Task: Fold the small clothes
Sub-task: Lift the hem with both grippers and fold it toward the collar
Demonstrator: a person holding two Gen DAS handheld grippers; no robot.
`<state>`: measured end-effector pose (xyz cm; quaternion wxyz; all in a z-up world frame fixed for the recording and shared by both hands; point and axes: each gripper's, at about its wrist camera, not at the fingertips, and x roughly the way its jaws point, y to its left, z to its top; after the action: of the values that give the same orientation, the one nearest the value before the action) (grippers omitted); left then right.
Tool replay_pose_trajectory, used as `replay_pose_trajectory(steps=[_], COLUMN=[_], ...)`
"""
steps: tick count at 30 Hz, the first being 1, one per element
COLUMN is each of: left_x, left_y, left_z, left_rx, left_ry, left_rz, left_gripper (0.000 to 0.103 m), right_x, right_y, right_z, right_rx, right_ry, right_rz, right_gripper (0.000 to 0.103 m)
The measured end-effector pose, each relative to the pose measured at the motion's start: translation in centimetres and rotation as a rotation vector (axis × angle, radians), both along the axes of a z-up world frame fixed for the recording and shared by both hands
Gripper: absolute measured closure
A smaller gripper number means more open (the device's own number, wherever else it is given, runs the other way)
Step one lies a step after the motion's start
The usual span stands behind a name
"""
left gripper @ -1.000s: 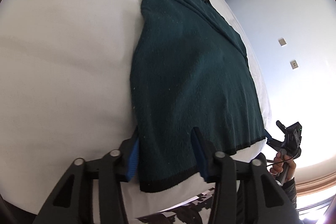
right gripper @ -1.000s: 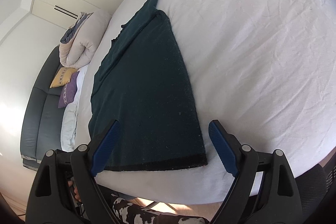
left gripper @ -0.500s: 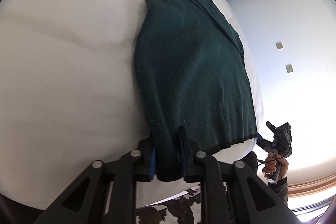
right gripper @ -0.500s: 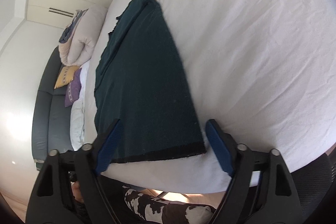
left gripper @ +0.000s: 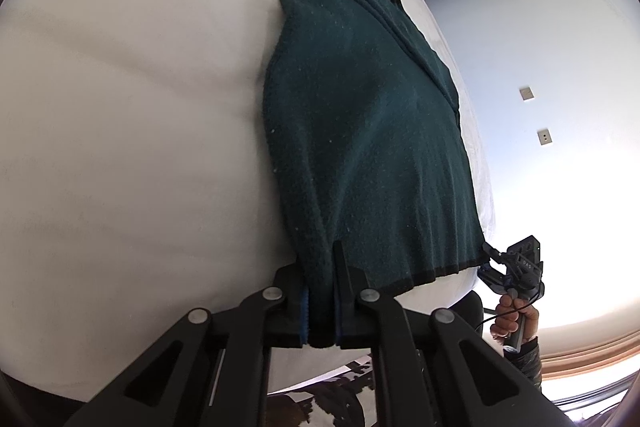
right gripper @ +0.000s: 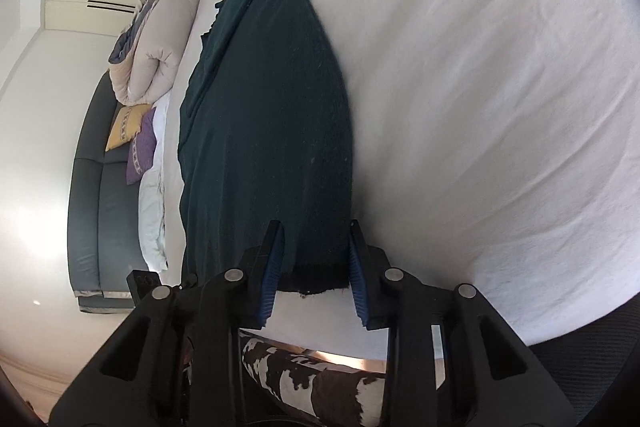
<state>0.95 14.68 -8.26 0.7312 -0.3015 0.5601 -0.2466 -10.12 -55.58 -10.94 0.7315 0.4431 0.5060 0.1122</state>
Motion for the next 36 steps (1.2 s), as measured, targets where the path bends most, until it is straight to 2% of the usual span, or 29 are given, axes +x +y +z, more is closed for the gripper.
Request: replay_pose_trajectory(steps=[6, 12, 19, 26, 28, 31, 36], left_x=[-0.3, -0.6, -0.8, -1.1, -1.1, -0.8, -0.8], left_y=[0.4, 1.9, 3.1, 3.9, 4.2, 3.6, 3.0], left_z=[-0.3, -0.8, -1.6, -1.2, -0.9, -0.7, -0.1], left_rx=[-0.045, -0.153, -0.217, -0.261, -0.262, -0.218, -0.208], left_ry=[0.009, 0.026, 0.052, 0.028, 0.019, 0.019, -0.004], left_rz=[0.026, 0.091, 0.150, 0.198, 0.203, 0.180, 0.177], left_gripper=[0.096, 0.096, 0.096, 0.097, 0.097, 0.098, 0.098], right_x=[0.2, -0.3, -0.5, -0.7, -0.8, -0.5, -1.1], right_y=[0.6, 0.1, -0.3, -0.4, -0.5, -0.2, -0.5], right_z=[-0.3, -0.2, 0.3, 0.7, 0.7, 0.7, 1.4], right_rx=[-0.004, -0.005, -0.002, 0.002, 0.003, 0.001, 0.013], right_ry=[-0.014, -0.032, -0.058, -0.080, -0.086, -0.089, -0.122], right_rz=[-0.006, -0.025, -0.040, -0.049, -0.047, -0.042, -0.054], right_gripper=[0.089, 0.091, 0.092, 0.092, 0.093, 0.093, 0.093])
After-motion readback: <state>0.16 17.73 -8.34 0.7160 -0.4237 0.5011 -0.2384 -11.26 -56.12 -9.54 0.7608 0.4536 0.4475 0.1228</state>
